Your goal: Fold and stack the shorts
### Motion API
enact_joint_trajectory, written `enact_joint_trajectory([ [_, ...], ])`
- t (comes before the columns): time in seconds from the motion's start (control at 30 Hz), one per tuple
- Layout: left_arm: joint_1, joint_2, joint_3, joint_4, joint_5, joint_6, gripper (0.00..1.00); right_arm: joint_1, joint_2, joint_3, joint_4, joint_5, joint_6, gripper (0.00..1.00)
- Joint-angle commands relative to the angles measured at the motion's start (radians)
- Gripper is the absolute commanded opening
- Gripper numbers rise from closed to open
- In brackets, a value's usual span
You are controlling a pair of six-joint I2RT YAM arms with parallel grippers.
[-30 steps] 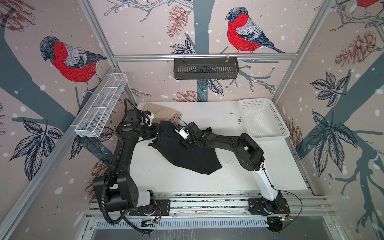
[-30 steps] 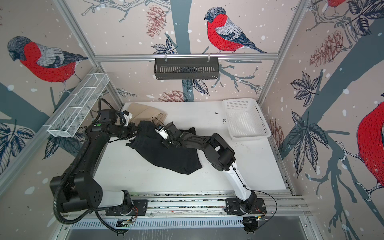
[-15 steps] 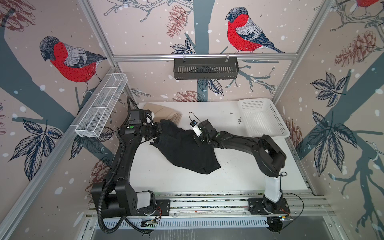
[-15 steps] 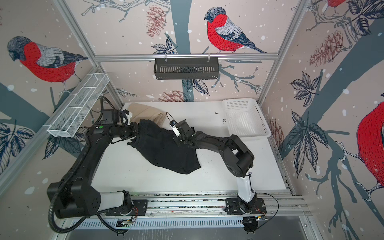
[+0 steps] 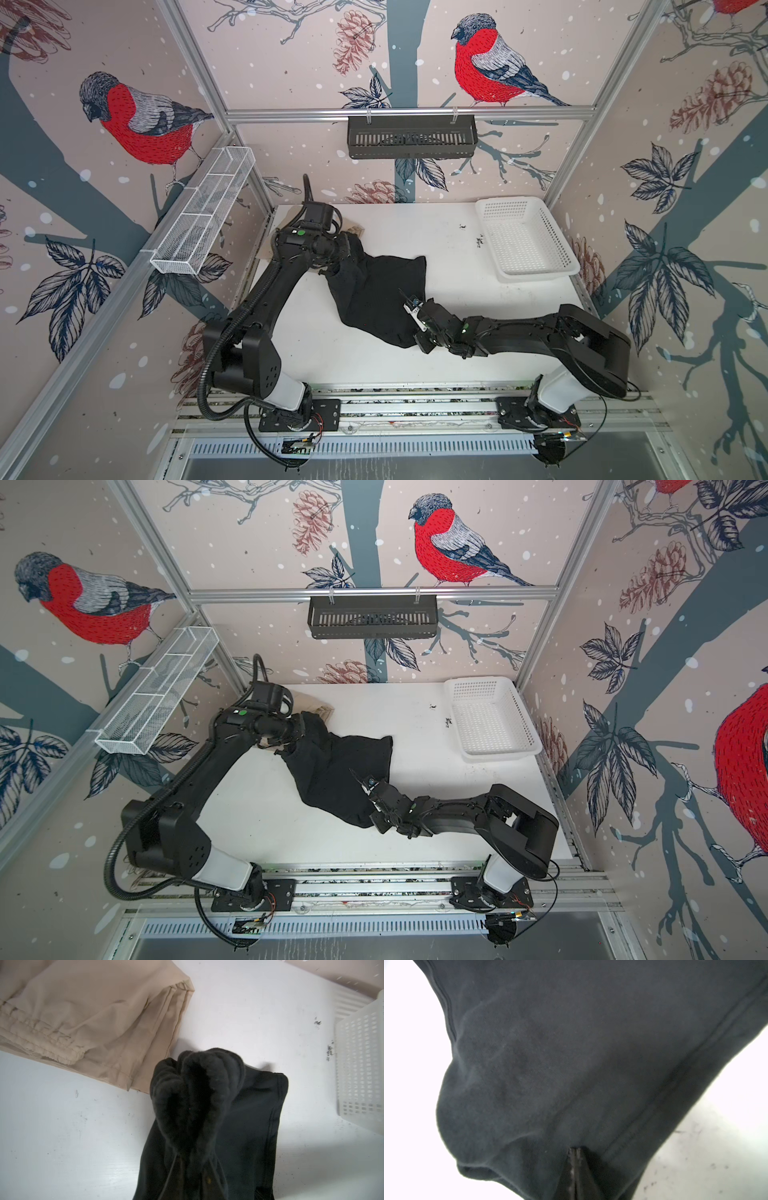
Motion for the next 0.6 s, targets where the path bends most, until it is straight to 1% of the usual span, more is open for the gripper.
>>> enact_joint_trajectory([
  [0.0, -0.070, 0.037, 0.033, 0.013, -0.072, -0.084, 0.00, 0.029, -0.016, -0.029, 0.056, 0.009, 0.048, 0.03],
  [0.2, -0.209, 0.120, 0.109, -0.008, -0.125, -0.150, 0.00, 0.041, -0.024, -0.072, 0.116, 0.006, 0.042, 0.02],
  [0.33, -0.273, 0.169, 0.150, -0.048, -0.158, -0.167, 0.00, 0.041, -0.019, -0.086, 0.136, 0.009, 0.030, 0.03],
  [0.43, -0.333, 0.199, 0.157, -0.058, -0.160, -0.172, 0.00, 0.038, -0.020, -0.090, 0.147, 0.009, 0.024, 0.03],
  [0.57, -0.406, 0.235, 0.151, -0.034, -0.135, -0.174, 0.00, 0.024, -0.015, -0.088, 0.164, -0.002, 0.024, 0.03],
])
